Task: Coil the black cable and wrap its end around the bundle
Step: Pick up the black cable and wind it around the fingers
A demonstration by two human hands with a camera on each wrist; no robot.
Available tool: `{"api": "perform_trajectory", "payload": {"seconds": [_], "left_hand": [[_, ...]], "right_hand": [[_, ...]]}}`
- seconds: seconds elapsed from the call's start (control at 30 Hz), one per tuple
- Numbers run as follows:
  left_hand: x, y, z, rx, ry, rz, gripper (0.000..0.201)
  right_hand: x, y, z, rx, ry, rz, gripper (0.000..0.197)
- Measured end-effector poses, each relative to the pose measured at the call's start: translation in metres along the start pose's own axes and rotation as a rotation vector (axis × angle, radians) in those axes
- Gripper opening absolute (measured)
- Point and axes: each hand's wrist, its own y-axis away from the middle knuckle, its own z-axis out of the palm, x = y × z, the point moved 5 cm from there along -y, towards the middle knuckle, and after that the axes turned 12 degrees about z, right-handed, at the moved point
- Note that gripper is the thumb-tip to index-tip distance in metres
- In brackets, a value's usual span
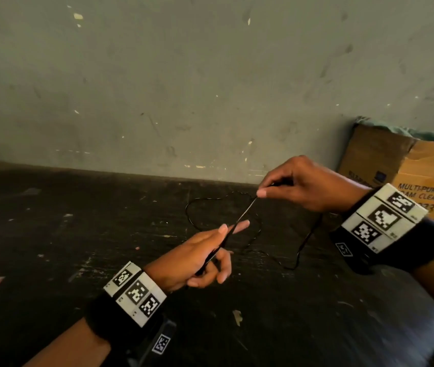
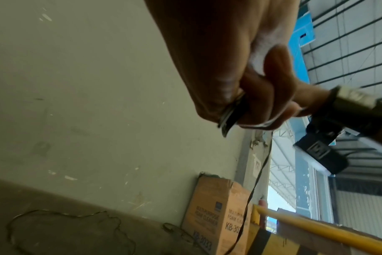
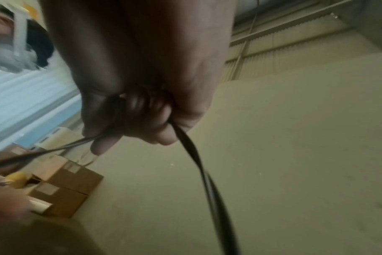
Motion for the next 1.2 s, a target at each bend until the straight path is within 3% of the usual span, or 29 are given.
{"api": "perform_trajectory", "payload": {"seconds": [0.17, 0.33, 0.5, 0.6, 0.7, 0.83, 1.0, 1.1, 1.2], "left_hand": [[0.014, -0.006, 0.007, -0.106, 0.02, -0.05, 0.052], [0.036, -0.018, 0.01, -0.074, 0.353, 0.036, 0.048], [0.048, -0.036, -0.003, 0.133, 0.497, 0.131, 0.05], [0.047, -0.041, -0.018, 0.273, 0.368, 0.175, 0.052], [0.041, -0.04, -0.024, 0.329, 0.134, 0.148, 0.054], [0.021, -0.032, -0.011, 0.192, -0.19, 0.014, 0.061], [-0.003, -0.021, 0.005, -0.005, -0.106, -0.138, 0.067], [0.004, -0.019, 0.016, -0.041, 0.054, -0.077, 0.052], [0.022, -0.021, 0.021, -0.027, 0.134, 0.036, 0.047]], "right_hand": [[0.023, -0.002, 0.014, 0.2, 0.228, -0.042, 0.045], [0.039, 0.006, 0.063, 0.23, 0.051, 0.078, 0.037], [0.005, 0.024, 0.115, -0.05, -0.303, 0.107, 0.02], [-0.02, 0.034, 0.125, -0.224, -0.334, 0.092, 0.019], [-0.035, 0.04, 0.116, -0.316, -0.27, 0.055, 0.022], [-0.05, 0.041, 0.083, -0.301, -0.166, -0.042, 0.019], [-0.023, 0.017, 0.016, -0.127, 0.03, -0.083, 0.014], [0.0, 0.005, -0.007, -0.041, 0.04, -0.102, 0.028], [0.023, 0.0, 0.001, 0.0, -0.07, -0.079, 0.033]]}}
